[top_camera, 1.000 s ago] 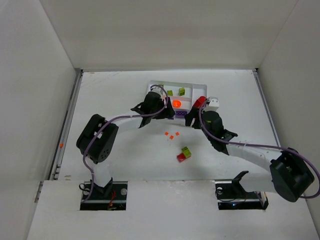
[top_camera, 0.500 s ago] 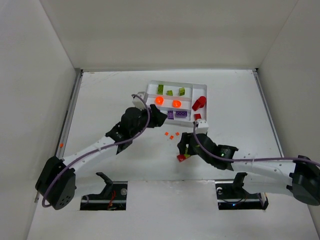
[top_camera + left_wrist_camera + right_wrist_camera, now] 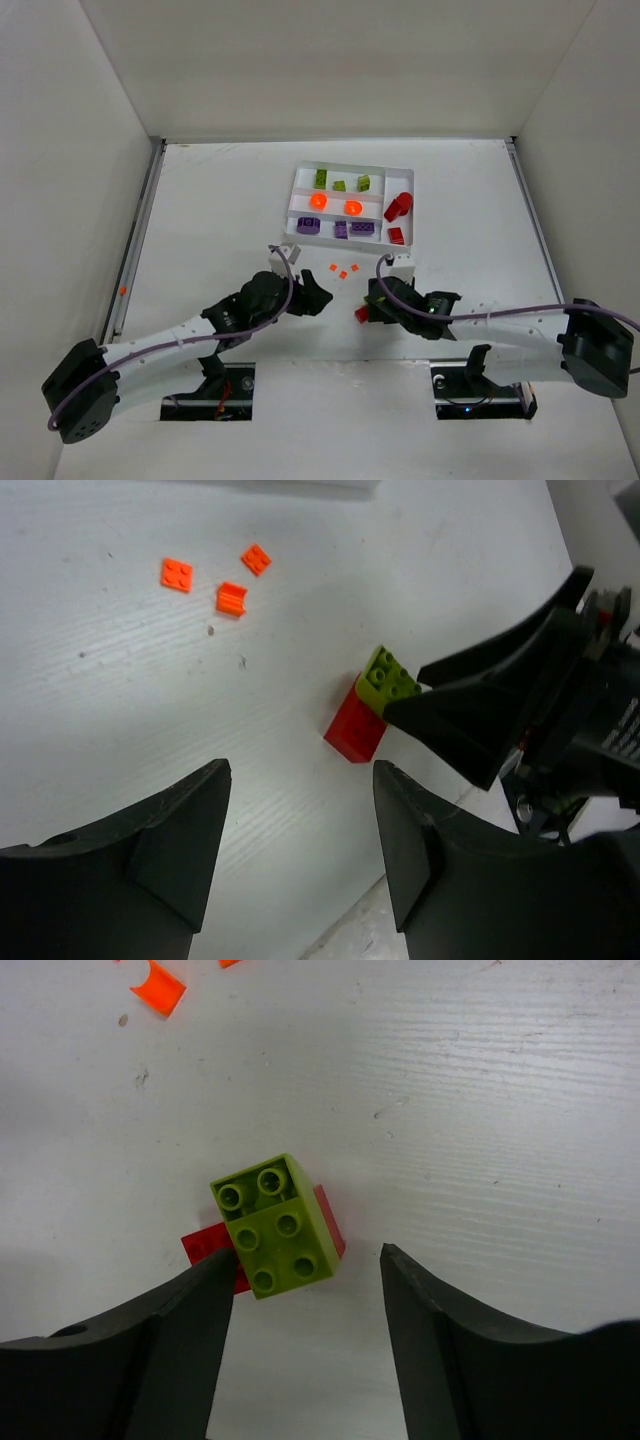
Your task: Sort the legos into containers by color
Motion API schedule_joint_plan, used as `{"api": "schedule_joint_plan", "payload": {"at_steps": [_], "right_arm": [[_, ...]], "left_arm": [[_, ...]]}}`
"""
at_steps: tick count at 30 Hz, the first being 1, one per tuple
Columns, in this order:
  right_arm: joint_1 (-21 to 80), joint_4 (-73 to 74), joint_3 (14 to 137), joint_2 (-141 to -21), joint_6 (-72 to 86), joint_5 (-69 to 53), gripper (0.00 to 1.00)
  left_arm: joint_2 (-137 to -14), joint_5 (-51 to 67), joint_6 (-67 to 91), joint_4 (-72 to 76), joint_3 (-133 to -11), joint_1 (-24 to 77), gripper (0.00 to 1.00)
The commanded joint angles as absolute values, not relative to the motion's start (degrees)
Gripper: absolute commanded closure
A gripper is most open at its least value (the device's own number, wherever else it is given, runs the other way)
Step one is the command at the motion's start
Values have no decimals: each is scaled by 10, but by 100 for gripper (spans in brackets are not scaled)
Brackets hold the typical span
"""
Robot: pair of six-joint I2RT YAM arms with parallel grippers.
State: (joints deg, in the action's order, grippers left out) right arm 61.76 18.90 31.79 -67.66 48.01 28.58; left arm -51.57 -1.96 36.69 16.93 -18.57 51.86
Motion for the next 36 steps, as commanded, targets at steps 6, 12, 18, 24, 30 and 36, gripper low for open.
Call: {"api": "schedule_joint_plan", "payload": {"at_steps": [6,12,18,24,30,36], "right_arm": [[607,138,343,-706,464,272,48],[608,119,352,-704,459,279,72],[603,76,370,-671,434,282,74],[600,45,385,-677,427,265,74],[601,14,379,-673,432,245,74],[601,-13,361,-658,443,227,74]], "left_arm": [[-545,-59,348,194,-168,593,41],[-574,-82,410,211,-166,596,38],[-585,-84,540,290,-151,585,42],[-603,-86,563,333,-157,580,48],[-623,-97,574,375,-152,574,51],[-680,-94,588,419,-149,573,58]]}}
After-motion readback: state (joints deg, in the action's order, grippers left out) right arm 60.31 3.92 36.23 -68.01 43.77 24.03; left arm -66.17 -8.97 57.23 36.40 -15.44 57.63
